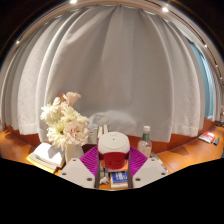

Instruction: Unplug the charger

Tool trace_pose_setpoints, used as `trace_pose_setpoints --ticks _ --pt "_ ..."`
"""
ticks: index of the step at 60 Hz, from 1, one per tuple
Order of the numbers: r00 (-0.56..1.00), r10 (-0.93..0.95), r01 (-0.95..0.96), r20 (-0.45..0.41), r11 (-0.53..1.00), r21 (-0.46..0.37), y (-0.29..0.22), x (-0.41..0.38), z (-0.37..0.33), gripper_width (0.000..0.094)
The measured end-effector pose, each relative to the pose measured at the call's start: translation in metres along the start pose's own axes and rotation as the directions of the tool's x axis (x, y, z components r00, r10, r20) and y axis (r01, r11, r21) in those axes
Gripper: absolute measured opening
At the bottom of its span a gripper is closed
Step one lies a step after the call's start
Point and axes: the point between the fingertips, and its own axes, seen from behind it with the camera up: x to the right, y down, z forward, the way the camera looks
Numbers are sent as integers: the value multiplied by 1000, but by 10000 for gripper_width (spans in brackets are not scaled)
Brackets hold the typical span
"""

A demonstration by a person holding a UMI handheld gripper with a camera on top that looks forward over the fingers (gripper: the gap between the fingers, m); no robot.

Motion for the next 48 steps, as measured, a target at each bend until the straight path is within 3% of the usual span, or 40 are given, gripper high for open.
trace_pose_setpoints --ticks 6,11,16,30,40,48 --pt "1000 -23 23 5 999 49 -75 22 -9 376" --pt "997 -69 68 -45 998 -4 -55 69 -8 375" --pt "991 -97 89 -88 992 -89 -19 107 -12 377" --pt "990 -119 87 -72 933 -349 177 159 1 376" --pt "997 -66 41 -38 887 -459 222 157 -9 404" --pt "998 -49 33 -25 891 -452 227 160 -7 437"
